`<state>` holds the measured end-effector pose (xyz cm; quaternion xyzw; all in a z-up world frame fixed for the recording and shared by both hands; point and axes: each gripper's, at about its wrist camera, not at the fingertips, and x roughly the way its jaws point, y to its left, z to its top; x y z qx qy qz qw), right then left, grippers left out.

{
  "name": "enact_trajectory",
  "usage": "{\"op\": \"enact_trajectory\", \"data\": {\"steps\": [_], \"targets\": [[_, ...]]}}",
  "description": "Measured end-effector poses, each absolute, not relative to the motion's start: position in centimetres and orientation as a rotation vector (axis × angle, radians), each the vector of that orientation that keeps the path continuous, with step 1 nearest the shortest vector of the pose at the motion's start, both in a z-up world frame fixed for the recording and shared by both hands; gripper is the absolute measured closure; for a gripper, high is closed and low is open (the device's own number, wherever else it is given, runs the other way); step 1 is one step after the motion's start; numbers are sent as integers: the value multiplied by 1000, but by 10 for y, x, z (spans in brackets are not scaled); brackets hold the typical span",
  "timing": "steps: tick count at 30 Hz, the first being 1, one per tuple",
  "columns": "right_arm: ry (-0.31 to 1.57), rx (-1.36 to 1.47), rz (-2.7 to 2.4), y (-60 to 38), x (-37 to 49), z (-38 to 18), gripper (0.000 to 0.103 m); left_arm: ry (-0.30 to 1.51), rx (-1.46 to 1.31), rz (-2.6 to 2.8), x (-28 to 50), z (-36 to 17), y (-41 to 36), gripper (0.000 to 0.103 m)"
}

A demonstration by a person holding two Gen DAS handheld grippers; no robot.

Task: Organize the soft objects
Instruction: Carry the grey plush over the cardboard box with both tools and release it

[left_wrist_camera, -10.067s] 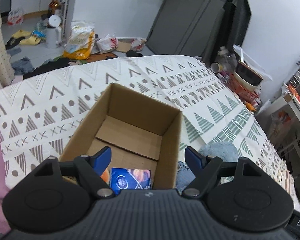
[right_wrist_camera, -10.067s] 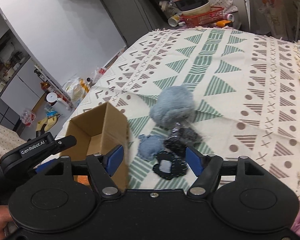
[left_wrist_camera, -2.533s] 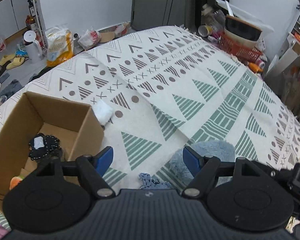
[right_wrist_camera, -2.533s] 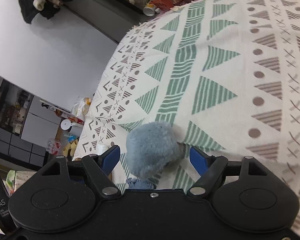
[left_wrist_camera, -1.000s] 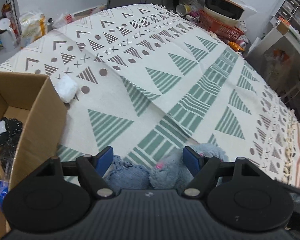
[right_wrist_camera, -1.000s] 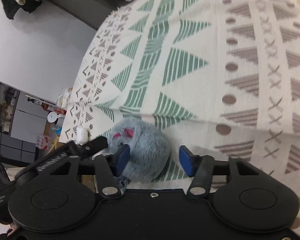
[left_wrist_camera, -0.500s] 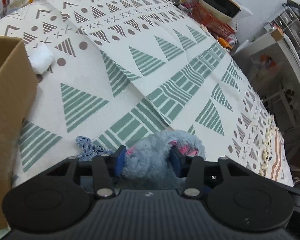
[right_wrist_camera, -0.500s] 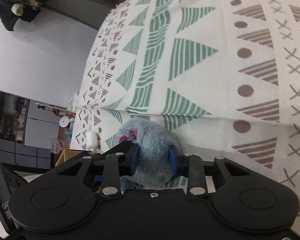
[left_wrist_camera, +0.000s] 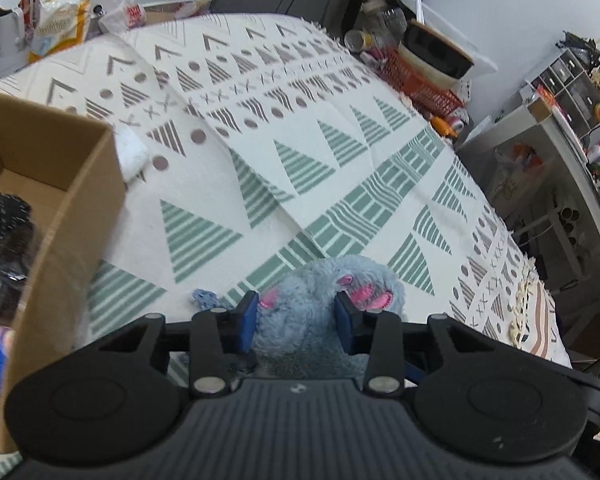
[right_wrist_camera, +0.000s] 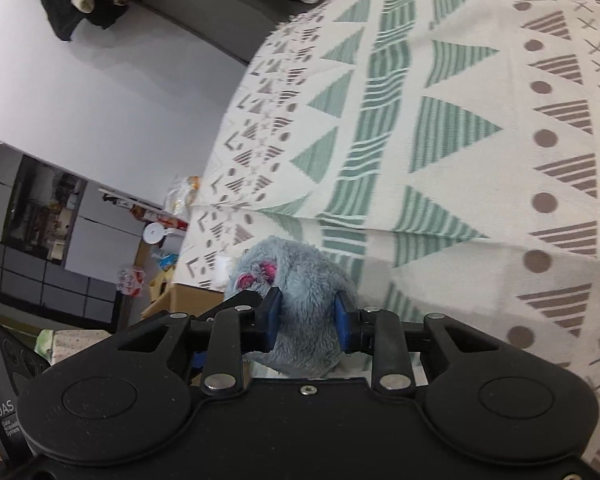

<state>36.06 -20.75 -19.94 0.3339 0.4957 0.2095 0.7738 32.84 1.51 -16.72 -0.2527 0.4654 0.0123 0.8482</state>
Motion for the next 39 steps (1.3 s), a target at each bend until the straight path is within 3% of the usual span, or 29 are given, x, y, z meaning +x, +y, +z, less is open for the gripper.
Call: {"op": "enact_trajectory", "data": {"steps": [24,39], "targets": [[944,667,682,-146,345,-140,76,850,-506,114,286,-89,70,65],[910,606,819,-78,341,-133,73,802,-560,192,268,-81,138,69]]}}
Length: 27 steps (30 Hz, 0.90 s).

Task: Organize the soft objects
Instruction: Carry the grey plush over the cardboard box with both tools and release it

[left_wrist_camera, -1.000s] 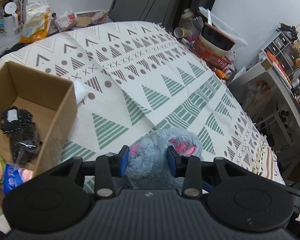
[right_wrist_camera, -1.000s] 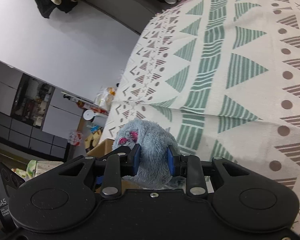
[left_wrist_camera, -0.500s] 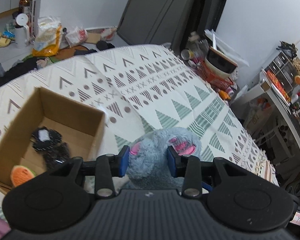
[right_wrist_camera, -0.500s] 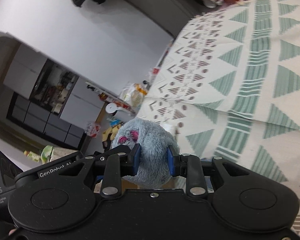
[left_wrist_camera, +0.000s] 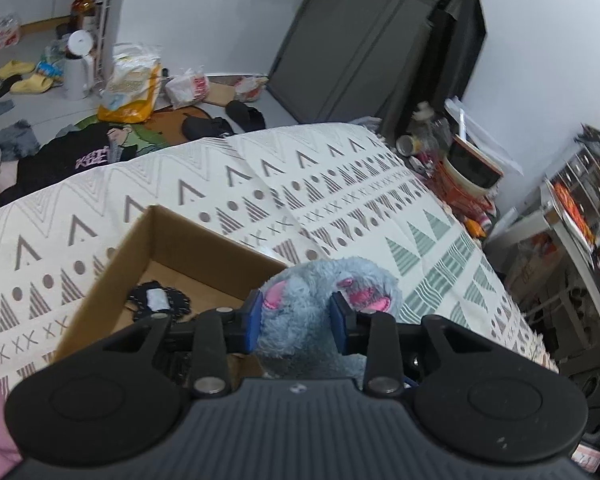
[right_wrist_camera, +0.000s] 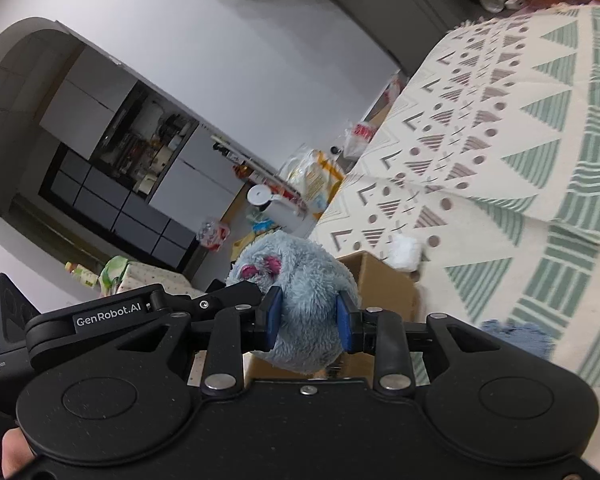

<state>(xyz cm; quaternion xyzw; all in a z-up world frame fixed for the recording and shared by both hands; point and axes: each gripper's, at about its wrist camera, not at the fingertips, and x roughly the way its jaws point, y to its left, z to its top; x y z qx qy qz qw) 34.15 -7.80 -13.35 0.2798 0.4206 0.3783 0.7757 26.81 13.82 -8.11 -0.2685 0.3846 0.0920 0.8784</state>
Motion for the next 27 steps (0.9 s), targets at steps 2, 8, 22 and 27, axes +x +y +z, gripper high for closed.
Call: {"op": "enact_trajectory", "data": {"steps": [2,8,22,27], "targets": [[924,590,825,-68,344,-132,73,799,-568,201,267,-83,148,69],[947,543,822,-39,349,-135,73,803,-613,227,269,-95,178,69],[1030,445,743,23,363,-154,64,846,-647,324,287,-135,223,68],[1023,402,727,15,359,-147,37,863,-607,406,289,-126,233,63]]}}
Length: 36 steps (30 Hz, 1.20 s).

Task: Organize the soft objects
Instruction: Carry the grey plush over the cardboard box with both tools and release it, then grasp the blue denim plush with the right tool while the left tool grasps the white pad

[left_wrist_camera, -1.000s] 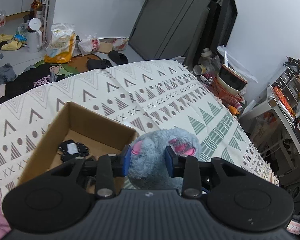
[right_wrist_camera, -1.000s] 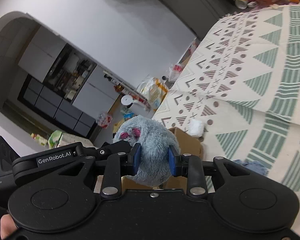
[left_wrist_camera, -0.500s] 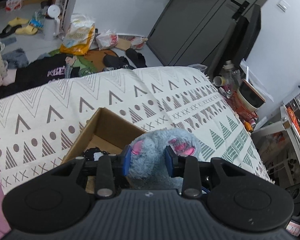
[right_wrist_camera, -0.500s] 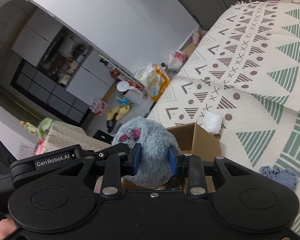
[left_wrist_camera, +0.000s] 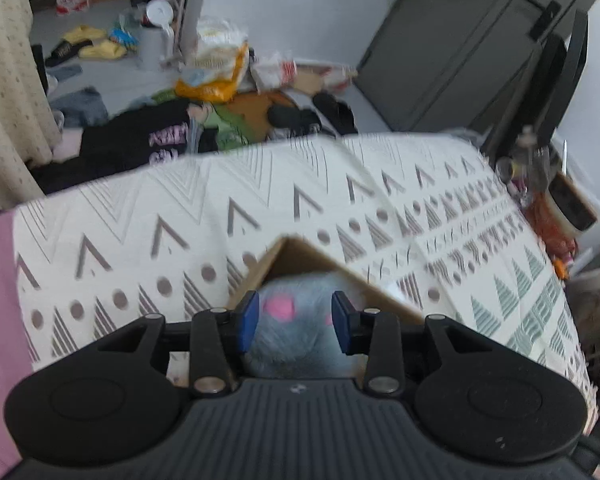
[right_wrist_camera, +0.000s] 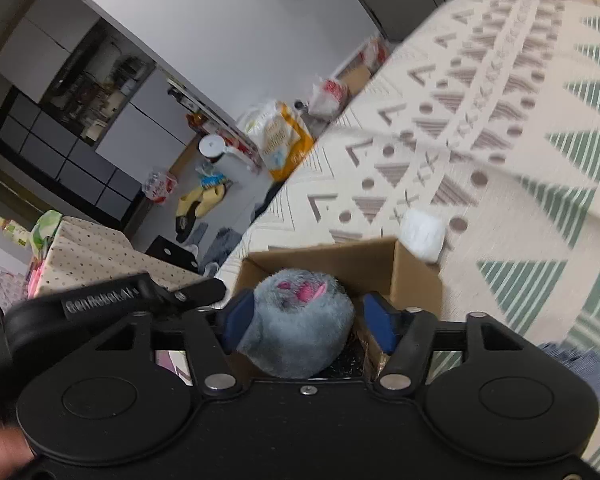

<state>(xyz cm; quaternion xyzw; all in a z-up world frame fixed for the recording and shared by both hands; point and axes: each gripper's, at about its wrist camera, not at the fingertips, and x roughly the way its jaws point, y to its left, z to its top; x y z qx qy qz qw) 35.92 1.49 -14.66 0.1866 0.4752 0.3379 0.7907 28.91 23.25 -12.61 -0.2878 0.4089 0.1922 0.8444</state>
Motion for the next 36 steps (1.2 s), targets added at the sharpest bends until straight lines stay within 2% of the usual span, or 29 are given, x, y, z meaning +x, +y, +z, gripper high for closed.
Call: {"op": "enact_trajectory", "data": {"steps": [3,5,8,10,12,16,23,25,36], "targets": [[1025,395,725,-1,357,-138,36,869,-602,397,288,-115,236,57],[1010,373,716,-15,353,-130,32,877,-580,405,288,-108,235,55],[998,363,709,-37,350,-118,28,870,-538,405,288,-95,225,43],[999,354,705,-49,348,-113,24,873,-513,408,287,-88,217,31],[995,346,693,-61,345,-108,20,872,-484,404,287,-83,208,28],[990,339,669,-83,339,-103,13,871,-444,371,285,-74,188,25],[995,348,647,-118,328,-99,9,919,-373,322,280,-67,155,22],[996,349,643,-127,323,-99,4,931,-354,310,277,-65,146,22],[996,379,628,-164,313,-120,3,965,-227,274,270,-63,99,22]]}}
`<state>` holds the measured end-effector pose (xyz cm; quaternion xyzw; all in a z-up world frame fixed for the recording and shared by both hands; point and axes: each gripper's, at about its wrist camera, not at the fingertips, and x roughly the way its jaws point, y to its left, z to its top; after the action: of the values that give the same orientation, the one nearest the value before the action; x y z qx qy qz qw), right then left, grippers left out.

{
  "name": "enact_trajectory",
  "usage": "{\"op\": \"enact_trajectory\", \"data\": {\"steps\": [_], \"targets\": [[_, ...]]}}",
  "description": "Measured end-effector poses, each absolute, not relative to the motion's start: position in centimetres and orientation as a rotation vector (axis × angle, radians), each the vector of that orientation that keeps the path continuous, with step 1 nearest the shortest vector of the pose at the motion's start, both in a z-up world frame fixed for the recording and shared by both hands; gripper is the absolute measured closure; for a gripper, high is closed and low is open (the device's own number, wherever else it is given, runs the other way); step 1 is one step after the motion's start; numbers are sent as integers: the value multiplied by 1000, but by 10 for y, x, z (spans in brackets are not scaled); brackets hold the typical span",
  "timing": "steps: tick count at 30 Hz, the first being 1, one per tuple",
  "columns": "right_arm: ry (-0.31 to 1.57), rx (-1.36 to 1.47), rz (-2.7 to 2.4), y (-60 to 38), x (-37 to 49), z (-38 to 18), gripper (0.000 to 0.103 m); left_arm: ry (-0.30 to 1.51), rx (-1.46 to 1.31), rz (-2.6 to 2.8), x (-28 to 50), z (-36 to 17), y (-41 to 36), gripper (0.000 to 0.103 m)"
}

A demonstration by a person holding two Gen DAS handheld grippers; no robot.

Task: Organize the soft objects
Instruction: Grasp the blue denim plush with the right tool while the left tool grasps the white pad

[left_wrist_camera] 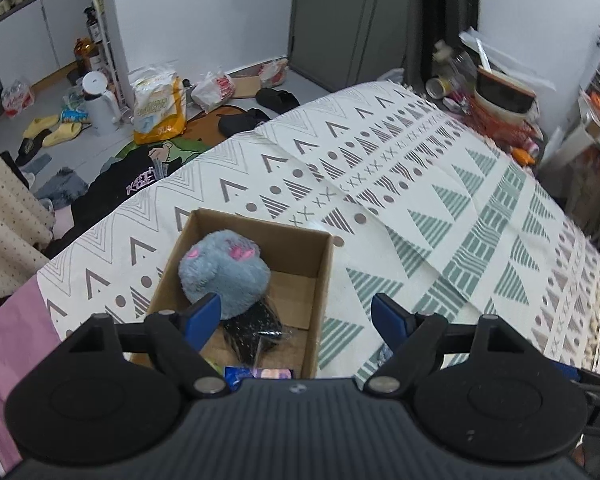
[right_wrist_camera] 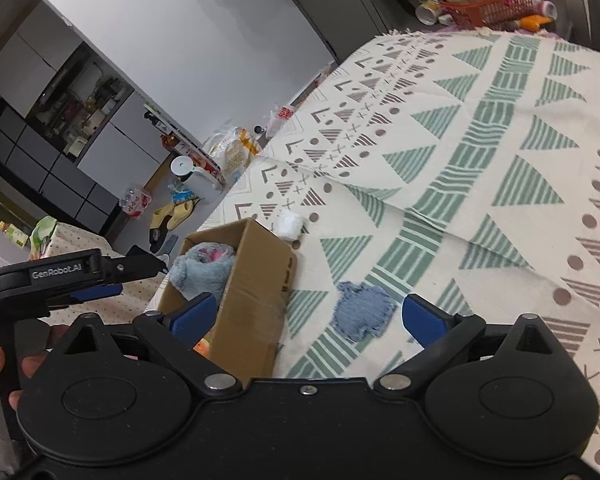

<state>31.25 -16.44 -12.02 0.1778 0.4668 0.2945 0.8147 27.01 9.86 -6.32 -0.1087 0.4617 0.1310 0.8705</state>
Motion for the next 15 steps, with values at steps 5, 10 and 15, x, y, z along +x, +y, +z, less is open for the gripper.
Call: {"op": "enact_trajectory", "data": {"steps": [5,10,15], "targets": [[1021,412,649,-169,314,-134,3,980,-134,246,273,-67,77,22],[1030,405,648,-170,316,-145,3,1012,-66,207,282,-71,63,22],[1063,438,631,-170,323,-161,4,1041,-4,173,293,-76,53,22]]}}
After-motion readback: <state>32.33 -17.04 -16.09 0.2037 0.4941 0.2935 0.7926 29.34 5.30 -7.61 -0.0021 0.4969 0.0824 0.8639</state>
